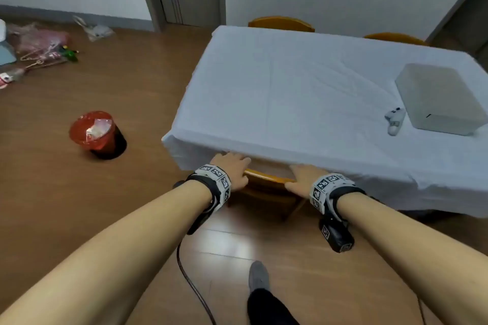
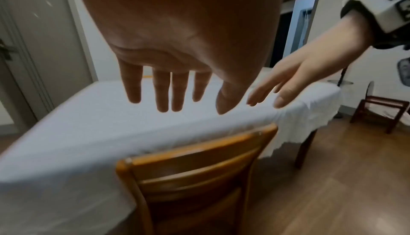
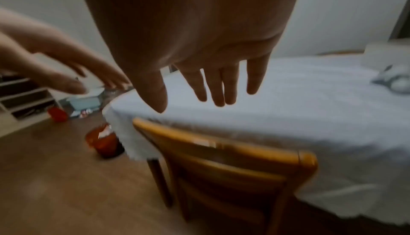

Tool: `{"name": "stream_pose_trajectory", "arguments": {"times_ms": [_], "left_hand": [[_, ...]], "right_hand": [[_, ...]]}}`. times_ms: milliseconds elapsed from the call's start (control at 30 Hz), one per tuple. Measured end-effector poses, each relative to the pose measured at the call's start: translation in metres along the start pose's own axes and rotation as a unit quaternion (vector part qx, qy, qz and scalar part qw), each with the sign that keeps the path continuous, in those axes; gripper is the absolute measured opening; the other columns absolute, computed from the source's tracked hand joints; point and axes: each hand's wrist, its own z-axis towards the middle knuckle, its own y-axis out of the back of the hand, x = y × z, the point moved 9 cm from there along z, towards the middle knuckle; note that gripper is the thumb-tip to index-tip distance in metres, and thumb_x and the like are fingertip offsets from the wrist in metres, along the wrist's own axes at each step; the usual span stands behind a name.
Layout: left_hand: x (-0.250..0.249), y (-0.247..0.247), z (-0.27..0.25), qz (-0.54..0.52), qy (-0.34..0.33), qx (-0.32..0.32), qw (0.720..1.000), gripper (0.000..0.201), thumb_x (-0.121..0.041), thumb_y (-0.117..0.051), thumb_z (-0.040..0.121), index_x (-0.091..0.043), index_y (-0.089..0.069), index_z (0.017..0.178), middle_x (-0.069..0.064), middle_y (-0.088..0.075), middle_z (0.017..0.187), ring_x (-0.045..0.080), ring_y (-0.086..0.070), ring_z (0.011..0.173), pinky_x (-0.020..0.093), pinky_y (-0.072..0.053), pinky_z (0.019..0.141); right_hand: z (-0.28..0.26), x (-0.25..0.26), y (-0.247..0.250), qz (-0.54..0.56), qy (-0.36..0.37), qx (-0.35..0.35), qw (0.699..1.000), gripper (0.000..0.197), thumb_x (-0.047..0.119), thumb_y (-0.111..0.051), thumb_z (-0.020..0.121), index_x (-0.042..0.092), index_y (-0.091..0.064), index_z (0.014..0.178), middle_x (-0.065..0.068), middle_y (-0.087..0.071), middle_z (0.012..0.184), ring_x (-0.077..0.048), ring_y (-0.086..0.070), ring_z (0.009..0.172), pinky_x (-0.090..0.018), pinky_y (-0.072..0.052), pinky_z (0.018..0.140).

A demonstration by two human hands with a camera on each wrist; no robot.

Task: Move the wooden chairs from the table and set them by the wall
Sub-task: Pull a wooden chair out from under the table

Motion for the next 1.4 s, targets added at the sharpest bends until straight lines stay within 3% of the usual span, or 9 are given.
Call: {"name": "stream_pose_trajectory", "arguments": {"times_ms": [200, 300, 400, 567, 767, 933, 1100, 1267, 1400], "left_hand": [[-0.018, -0.090, 0.077, 0.004, -0.008, 0.054, 0.999, 0.061, -0.035, -0.058, 0.090, -0.017, -0.039, 0.145, 0.007, -0.045, 0.143, 0.027, -0.040, 0.133, 0.045, -0.035, 0.106], [-0.013, -0.113, 0.107, 0.013, 0.006, 0.036, 0.999, 0.055, -0.034, -0.062, 0.085, -0.019, -0.047, 0.136, 0.004, -0.050, 0.138, 0.027, -0.041, 0.132, 0.046, -0.027, 0.112], [-0.012, -0.120, 0.128, 0.011, 0.014, 0.050, 0.999, 0.032, -0.031, -0.063, 0.082, -0.022, -0.057, 0.111, 0.002, -0.063, 0.114, 0.027, -0.056, 0.110, 0.040, -0.036, 0.102], [-0.015, -0.121, 0.137, 0.015, 0.034, 0.057, 0.998, 0.015, -0.026, -0.061, 0.086, -0.024, -0.064, 0.101, 0.001, -0.069, 0.098, 0.026, -0.064, 0.095, 0.037, -0.043, 0.090], [-0.019, -0.121, 0.124, 0.018, 0.028, 0.037, 0.999, 0.018, -0.026, -0.058, 0.092, -0.023, -0.066, 0.108, 0.003, -0.070, 0.101, 0.027, -0.065, 0.097, 0.035, -0.044, 0.082], [-0.028, -0.135, 0.095, 0.017, 0.023, 0.025, 0.999, 0.020, -0.026, -0.058, 0.092, -0.022, -0.066, 0.110, 0.004, -0.069, 0.105, 0.028, -0.064, 0.099, 0.032, -0.035, 0.071], [-0.045, -0.151, 0.050, 0.016, 0.011, 0.018, 1.000, 0.013, -0.025, -0.057, 0.092, -0.021, -0.064, 0.100, 0.003, -0.069, 0.101, 0.028, -0.064, 0.096, 0.032, -0.038, 0.071], [-0.066, -0.171, 0.000, 0.029, -0.005, 0.017, 0.999, 0.016, -0.024, -0.056, 0.090, -0.020, -0.064, 0.104, 0.004, -0.069, 0.102, 0.028, -0.064, 0.097, 0.033, -0.040, 0.072], [-0.083, -0.188, -0.044, 0.038, -0.012, 0.014, 0.999, 0.017, -0.023, -0.056, 0.090, -0.020, -0.064, 0.105, 0.003, -0.068, 0.101, 0.028, -0.065, 0.095, 0.033, -0.037, 0.070]], "right_hand": [[0.056, -0.035, -0.081, 0.004, 0.007, 0.032, 0.999, 0.078, 0.046, -0.051, 0.095, 0.012, -0.019, 0.158, -0.009, -0.029, 0.160, -0.028, -0.034, 0.143, -0.039, -0.037, 0.113], [0.084, -0.042, -0.087, 0.005, 0.007, -0.002, 1.000, 0.060, 0.044, -0.054, 0.093, 0.015, -0.041, 0.144, -0.008, -0.054, 0.137, -0.029, -0.056, 0.117, -0.040, -0.050, 0.093], [0.104, -0.043, -0.090, 0.012, 0.008, 0.015, 1.000, 0.035, 0.043, -0.055, 0.091, 0.025, -0.055, 0.120, -0.001, -0.064, 0.106, -0.023, -0.061, 0.088, -0.034, -0.050, 0.070], [0.112, -0.048, -0.092, 0.013, -0.012, -0.002, 1.000, 0.024, 0.035, -0.056, 0.093, 0.033, -0.060, 0.117, 0.002, -0.066, 0.094, -0.022, -0.059, 0.078, -0.031, -0.045, 0.064], [0.102, -0.043, -0.095, 0.005, -0.006, -0.013, 1.000, 0.015, 0.033, -0.057, 0.096, 0.032, -0.063, 0.110, 0.003, -0.066, 0.092, -0.022, -0.058, 0.077, -0.032, -0.044, 0.065], [0.078, -0.034, -0.112, -0.001, -0.004, -0.016, 1.000, 0.014, 0.032, -0.059, 0.095, 0.033, -0.064, 0.108, 0.003, -0.064, 0.089, -0.024, -0.059, 0.079, -0.033, -0.043, 0.066], [0.041, -0.022, -0.139, -0.015, -0.008, -0.008, 1.000, 0.028, 0.032, -0.059, 0.094, 0.036, -0.062, 0.122, -0.001, -0.067, 0.106, -0.027, -0.063, 0.098, -0.035, -0.046, 0.075], [-0.006, -0.009, -0.167, -0.031, -0.006, -0.017, 0.999, 0.038, 0.032, -0.058, 0.094, 0.040, -0.059, 0.132, -0.001, -0.067, 0.119, -0.028, -0.062, 0.107, -0.037, -0.048, 0.084], [-0.047, 0.003, -0.193, -0.016, -0.011, -0.012, 1.000, 0.031, 0.028, -0.058, 0.092, 0.041, -0.062, 0.119, 0.001, -0.068, 0.111, -0.027, -0.062, 0.101, -0.036, -0.045, 0.078]]}}
